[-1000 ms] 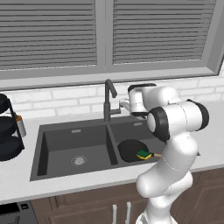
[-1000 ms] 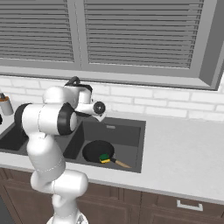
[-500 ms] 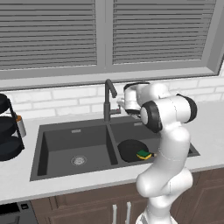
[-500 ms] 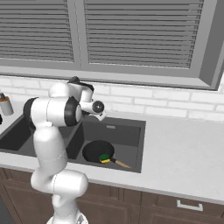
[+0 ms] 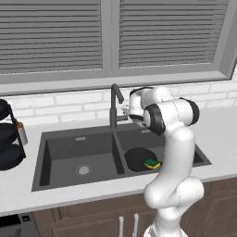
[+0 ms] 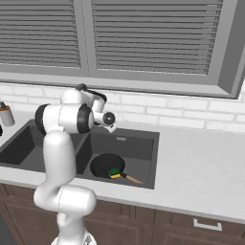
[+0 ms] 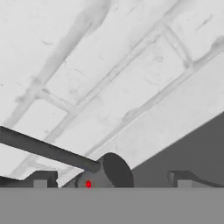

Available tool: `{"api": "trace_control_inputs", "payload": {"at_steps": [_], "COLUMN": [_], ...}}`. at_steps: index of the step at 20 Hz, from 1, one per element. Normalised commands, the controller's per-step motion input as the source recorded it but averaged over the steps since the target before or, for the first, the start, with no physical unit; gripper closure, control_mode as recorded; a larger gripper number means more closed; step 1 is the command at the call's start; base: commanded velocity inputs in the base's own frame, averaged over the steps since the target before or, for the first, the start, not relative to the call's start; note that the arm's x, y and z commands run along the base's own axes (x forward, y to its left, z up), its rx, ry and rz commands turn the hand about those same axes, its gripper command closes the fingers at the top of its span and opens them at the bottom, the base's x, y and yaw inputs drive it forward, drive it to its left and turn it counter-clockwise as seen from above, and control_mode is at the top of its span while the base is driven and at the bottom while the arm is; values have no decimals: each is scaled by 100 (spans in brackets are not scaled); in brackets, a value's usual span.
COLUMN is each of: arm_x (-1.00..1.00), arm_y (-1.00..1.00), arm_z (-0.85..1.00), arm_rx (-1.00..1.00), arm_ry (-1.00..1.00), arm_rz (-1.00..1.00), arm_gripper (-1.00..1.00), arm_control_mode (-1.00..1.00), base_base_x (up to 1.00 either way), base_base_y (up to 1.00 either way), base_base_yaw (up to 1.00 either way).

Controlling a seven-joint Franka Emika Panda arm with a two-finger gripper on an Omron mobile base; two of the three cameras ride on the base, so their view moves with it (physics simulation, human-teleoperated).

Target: Pick the pan and sponge and place them into the sink. Then turn on the water.

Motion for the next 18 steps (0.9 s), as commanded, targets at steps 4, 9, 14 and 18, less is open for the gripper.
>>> {"api": "trace_control_inputs", "payload": {"at_steps": [4,9,14,18], "arm_x": [34,27,23,15], "arm_y": [0,0,0,-2], "arm_z": [-13,-14,-12,-9], "arm_rx": [2,2,1,9], "arm_ry": [0,0,0,0], "arm_rz": [0,0,-1,-2], "arm_gripper": [-100,-100,100,100], "arm_control_mode": [-100,-100,-100,-100], "base_base_x": [0,0,0,0], "base_base_y": [0,0,0,0], "base_base_yaw": [0,0,0,0]}}
